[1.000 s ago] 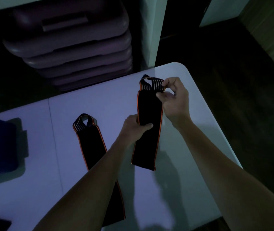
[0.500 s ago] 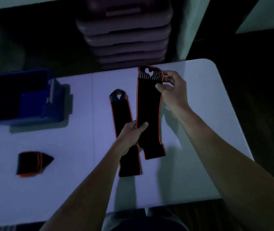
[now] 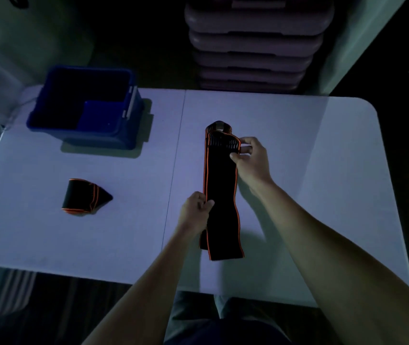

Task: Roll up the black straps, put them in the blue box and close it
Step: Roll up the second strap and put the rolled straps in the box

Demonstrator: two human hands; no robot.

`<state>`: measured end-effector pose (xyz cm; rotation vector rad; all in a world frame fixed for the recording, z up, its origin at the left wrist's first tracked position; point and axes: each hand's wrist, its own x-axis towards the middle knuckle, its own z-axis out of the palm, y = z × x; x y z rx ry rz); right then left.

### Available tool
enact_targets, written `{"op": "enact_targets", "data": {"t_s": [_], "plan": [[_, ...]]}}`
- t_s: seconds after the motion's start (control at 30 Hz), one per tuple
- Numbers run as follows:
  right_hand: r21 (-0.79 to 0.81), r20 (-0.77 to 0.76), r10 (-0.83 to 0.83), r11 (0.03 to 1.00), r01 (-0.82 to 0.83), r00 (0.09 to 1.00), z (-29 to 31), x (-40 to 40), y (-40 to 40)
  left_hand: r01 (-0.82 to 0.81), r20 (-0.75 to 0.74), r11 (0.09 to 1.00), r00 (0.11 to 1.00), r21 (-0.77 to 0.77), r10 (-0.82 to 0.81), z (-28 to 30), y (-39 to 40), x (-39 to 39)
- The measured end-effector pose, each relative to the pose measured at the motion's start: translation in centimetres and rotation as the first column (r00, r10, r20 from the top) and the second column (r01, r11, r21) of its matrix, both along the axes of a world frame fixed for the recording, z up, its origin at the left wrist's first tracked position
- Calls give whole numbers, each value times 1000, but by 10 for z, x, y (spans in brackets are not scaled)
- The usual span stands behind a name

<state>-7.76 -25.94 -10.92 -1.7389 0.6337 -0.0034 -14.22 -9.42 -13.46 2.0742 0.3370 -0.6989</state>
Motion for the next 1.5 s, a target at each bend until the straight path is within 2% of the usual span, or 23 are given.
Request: {"op": "enact_targets", "data": {"t_s": [0.23,0.33,0.4,0.47,0.63,0.73,0.87,1.07,1.17,1.33,1.5], "plan": [[-50,-54,-30,998,27,998,-13,28,0,29,87,988,995,154,-43,-4,5,21],[-43,-77,-32,999,28,997,-16,44,0,72,67,971,994,229,-89,-3,7,37],[-87,-108,-14,996,5,994,-19,51,1,119,43,950,990,290,-137,-2,7,44],[-140,-145,1,990,-22,989,-24,59,0,97,71,940,989,326,-126,-2,7,55],[-247,-154,4,968,-42,988,-30,72,-2,45,211,963,972,266,-103,-3,-3,102],[-267,-125,-40,964,5,991,-35,79,-3,-4,250,978,967,207,-49,-2,-16,134],[-264,-132,-104,962,66,986,-43,91,-6,-57,266,986,964,157,13,-4,-32,167],[-316,-83,-24,949,-4,996,-47,101,-12,-17,315,979,948,205,-49,-9,-41,192],[-296,-73,-12,955,-10,997,-52,105,-12,-59,316,979,949,195,-6,-9,-43,198],[-354,-29,-21,935,9,999,-59,107,-8,-164,296,975,948,151,114,-12,-43,204],[-399,10,33,916,-26,999,-64,106,-6,-115,302,983,951,142,68,-9,-44,203]]}}
